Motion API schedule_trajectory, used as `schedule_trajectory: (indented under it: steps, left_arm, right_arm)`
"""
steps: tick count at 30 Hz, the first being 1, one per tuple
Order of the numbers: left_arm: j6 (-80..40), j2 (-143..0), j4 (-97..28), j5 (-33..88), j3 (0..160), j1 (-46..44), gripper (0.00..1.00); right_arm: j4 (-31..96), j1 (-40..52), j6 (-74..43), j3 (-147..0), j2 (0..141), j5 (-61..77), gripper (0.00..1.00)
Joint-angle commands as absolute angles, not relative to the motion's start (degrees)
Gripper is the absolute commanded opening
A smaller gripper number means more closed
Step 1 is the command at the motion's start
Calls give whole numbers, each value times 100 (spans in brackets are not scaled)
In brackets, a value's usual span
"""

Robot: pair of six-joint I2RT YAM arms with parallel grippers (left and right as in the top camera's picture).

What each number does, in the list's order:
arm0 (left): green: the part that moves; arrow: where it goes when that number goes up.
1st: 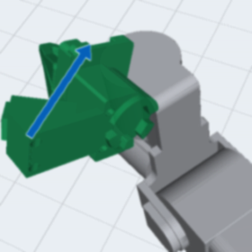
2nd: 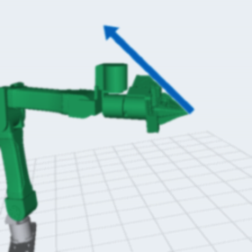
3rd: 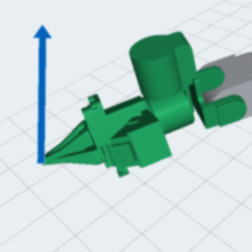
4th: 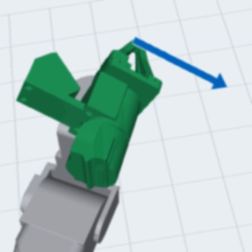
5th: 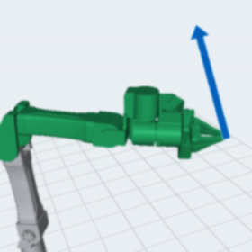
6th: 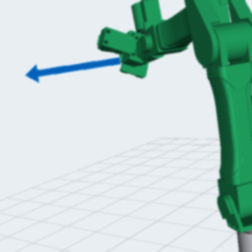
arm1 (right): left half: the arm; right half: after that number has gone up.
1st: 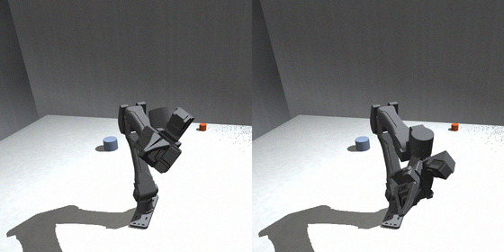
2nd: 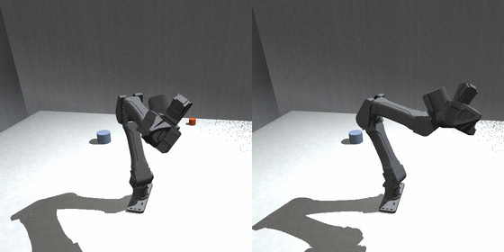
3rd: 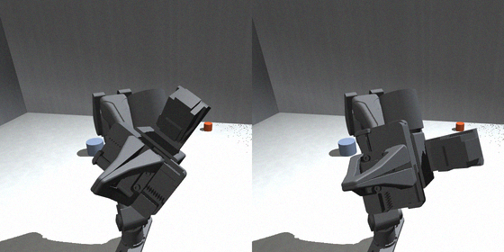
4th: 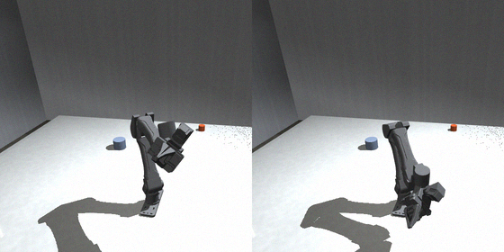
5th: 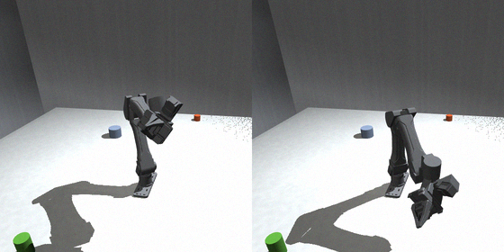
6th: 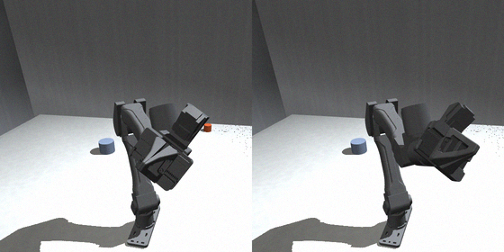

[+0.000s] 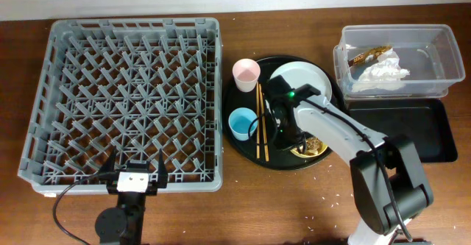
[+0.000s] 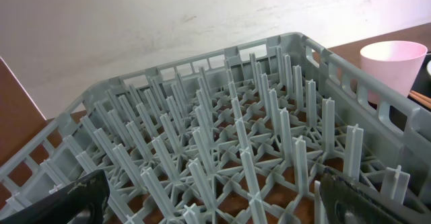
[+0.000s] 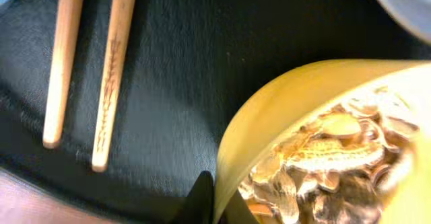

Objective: Sort waste into correct bins and load items into the dishwasher rack
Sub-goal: 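Grasp the rim of the yellow bowl with the right gripper, then tip the yellow bowl over the black tray to dump scraps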

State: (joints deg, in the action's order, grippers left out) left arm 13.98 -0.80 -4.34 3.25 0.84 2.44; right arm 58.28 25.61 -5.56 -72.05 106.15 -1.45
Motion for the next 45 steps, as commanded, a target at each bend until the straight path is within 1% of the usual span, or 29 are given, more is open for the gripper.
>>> schedule_trajectory:
  steps: [1,3,8,12,18,23,26,34,45]
  left_arm:
    - [1422,-47,-438,368,51,279,99]
    - [1422,-47,-438,368,51,279,99]
    - [1422,-47,-438,368,51,279,99]
    - [1422,-45,-438,368,51,279,99]
    - [1422,-47,-438,368,51,279,99]
    - [1422,-45,-438,368,51,279,99]
    - [1422,-47,-438,368,51,279,99]
    - [1422,-45,-438,368,51,279,99]
    - [1422,-47,-438,368,51,279,99]
  right_arm:
    - [6302,2569,-644,-7754,10261,-51,4]
    - [6652,2436,-867,-8106,9994,-16,4]
    - [6687,1671,-792,-8187,9317,840,4]
    - [6692,622,-185,-8184,8936,1752,4]
    - [6578,-1070,722,-8009,8930,3347,4]
    - [6329,-2324,1035,-7710,8941,4508,4]
    - [5758,-3039,1028,-7284,8947,5280,4]
    - [4569,-4086,1028,-6342,9078,6431,4]
    - [4101,-4661,1026,-5994,9852,7559,4]
